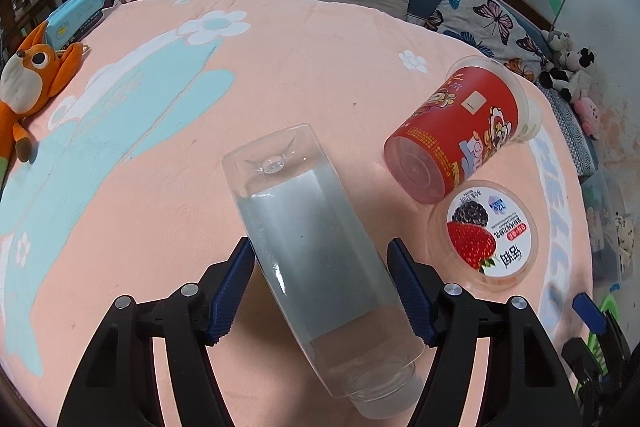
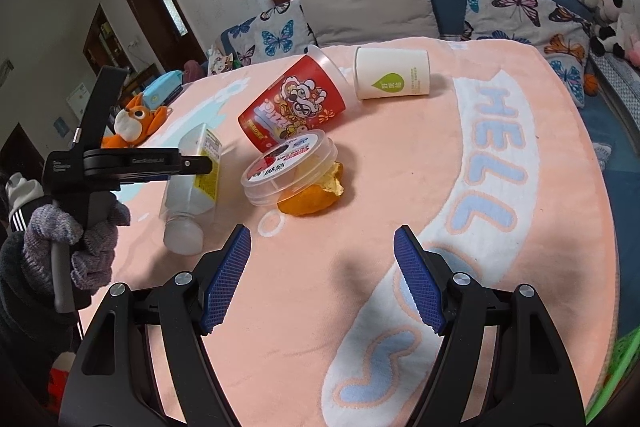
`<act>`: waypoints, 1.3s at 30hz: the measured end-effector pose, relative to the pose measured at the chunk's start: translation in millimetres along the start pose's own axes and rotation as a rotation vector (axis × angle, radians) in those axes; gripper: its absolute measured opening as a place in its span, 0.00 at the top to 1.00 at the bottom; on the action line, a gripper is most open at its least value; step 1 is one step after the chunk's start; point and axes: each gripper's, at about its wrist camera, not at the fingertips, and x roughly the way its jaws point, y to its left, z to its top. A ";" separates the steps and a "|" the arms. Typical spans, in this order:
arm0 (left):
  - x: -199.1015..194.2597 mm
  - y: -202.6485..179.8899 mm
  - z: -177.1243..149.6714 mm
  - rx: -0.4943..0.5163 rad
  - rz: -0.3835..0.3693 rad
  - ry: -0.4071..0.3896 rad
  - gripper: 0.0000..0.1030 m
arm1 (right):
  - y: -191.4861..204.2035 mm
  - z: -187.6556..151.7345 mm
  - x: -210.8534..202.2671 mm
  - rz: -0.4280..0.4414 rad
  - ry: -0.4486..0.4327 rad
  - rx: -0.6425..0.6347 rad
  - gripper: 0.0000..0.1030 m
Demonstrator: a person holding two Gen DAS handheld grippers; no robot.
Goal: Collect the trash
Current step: 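Grasp the strawberry-label jelly tub with right tool while left tool holds the bottle, then carry bottle and jelly tub to the green basket and open both tools over it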
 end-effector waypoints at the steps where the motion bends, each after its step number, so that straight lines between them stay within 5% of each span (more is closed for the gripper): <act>1: -1.4 1.5 -0.6 0.003 0.000 -0.002 0.36 | 1.4 0.4 0.5 -0.003 0.001 -0.008 0.28; 11: -12.2 26.1 -9.5 0.024 -0.024 0.003 0.37 | 24.9 14.8 21.1 -0.021 0.040 -0.112 0.28; 16: -13.6 28.3 -12.1 0.057 -0.036 0.009 0.37 | 35.6 29.1 37.1 -0.036 0.047 -0.182 0.17; 29: -9.5 30.0 -14.7 0.096 -0.070 0.036 0.37 | 52.7 58.2 93.6 -0.048 0.137 -0.335 0.10; 39: -4.6 29.1 -13.8 0.085 -0.084 0.053 0.35 | 61.6 59.1 120.9 -0.108 0.185 -0.411 0.13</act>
